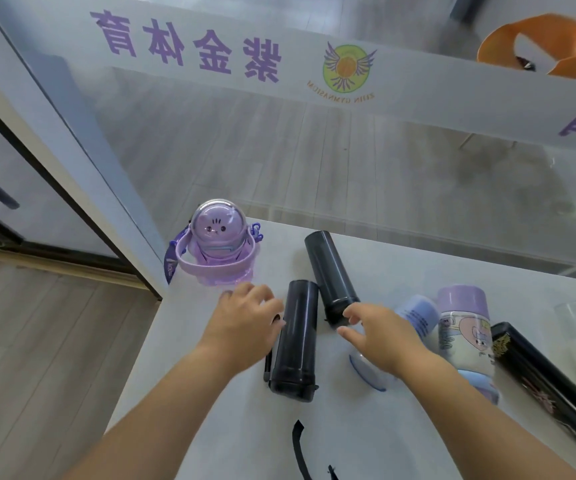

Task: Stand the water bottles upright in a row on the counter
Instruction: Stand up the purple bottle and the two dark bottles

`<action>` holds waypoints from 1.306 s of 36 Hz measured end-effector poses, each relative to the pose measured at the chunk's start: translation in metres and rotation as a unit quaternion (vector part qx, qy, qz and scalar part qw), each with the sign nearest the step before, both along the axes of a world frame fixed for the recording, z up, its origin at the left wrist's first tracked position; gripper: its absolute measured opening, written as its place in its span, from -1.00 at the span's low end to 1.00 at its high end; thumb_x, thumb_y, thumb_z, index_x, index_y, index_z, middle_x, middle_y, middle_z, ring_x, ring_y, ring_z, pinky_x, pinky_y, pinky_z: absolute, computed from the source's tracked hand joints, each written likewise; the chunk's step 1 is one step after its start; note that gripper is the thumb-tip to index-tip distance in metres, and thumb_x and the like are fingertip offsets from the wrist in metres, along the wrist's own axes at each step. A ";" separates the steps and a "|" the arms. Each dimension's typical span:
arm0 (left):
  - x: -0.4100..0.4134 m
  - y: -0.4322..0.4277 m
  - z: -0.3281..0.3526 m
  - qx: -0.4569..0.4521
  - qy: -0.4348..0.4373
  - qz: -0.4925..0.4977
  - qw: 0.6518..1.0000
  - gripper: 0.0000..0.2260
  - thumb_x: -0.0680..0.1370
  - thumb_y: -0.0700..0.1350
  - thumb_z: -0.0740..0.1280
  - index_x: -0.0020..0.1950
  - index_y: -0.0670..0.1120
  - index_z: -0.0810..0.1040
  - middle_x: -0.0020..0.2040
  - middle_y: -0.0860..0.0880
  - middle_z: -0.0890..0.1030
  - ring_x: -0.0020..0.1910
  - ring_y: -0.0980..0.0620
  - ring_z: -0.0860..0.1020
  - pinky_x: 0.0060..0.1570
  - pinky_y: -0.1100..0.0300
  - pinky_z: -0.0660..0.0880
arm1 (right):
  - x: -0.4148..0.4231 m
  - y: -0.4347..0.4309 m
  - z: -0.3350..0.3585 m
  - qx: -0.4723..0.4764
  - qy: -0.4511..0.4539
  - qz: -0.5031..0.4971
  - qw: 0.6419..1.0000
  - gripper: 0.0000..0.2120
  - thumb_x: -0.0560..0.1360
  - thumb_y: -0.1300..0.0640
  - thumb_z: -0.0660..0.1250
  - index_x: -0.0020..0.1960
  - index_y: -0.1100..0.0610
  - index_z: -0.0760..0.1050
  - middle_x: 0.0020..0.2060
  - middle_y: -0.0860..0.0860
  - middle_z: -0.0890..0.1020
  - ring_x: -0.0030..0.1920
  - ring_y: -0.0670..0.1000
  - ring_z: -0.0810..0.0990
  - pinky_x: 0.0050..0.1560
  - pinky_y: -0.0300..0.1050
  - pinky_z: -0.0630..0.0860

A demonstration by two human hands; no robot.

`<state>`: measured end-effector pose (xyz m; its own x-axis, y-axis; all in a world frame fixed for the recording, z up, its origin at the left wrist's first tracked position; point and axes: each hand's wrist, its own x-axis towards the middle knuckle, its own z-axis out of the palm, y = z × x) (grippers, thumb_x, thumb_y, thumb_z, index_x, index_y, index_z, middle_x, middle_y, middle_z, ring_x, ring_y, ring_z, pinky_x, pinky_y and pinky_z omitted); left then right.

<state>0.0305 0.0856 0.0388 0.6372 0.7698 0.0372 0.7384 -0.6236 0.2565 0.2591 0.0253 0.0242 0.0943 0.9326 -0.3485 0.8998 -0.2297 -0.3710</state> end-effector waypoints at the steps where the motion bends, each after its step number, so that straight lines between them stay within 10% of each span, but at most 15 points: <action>1: 0.002 -0.005 -0.007 -0.030 0.018 -0.007 0.999 -0.78 0.51 0.00 0.29 0.07 -0.07 0.57 0.05 -0.05 0.57 0.04 -0.14 0.50 -0.02 -0.04 0.47 | 0.002 0.000 -0.001 0.008 -0.003 -0.014 1.000 -0.63 0.52 -0.09 0.26 0.25 0.05 0.45 0.13 -0.02 0.59 0.12 0.02 0.53 0.06 -0.09 0.47; 18: 0.030 -0.054 -0.062 -0.264 0.073 0.001 0.962 -0.47 0.42 0.29 0.25 0.31 0.22 0.13 0.38 -0.12 0.15 0.06 -0.17 0.48 0.05 -0.01 0.50 | 0.001 0.029 -0.034 -0.034 -0.074 -0.089 0.993 -0.39 0.51 -0.19 0.21 0.39 0.15 0.14 0.27 0.18 0.38 0.23 0.19 0.34 0.12 0.06 0.40; 47: 0.021 -0.043 -0.062 -0.151 -0.009 0.127 0.980 -0.32 0.28 0.04 0.32 0.40 0.20 0.25 0.26 -0.12 0.30 0.02 -0.15 0.42 0.09 0.01 0.33 | 0.000 0.017 -0.038 -0.036 -0.022 -0.189 0.981 -0.33 0.41 -0.14 0.38 0.29 0.19 0.15 0.22 0.23 0.35 0.18 0.23 0.33 0.07 0.02 0.38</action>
<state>0.0516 0.0422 -0.0230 0.4241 0.8816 -0.2073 0.8538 -0.3129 0.4160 0.2596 0.0423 -0.0137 0.4457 0.8010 -0.3996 0.7599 -0.5746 -0.3041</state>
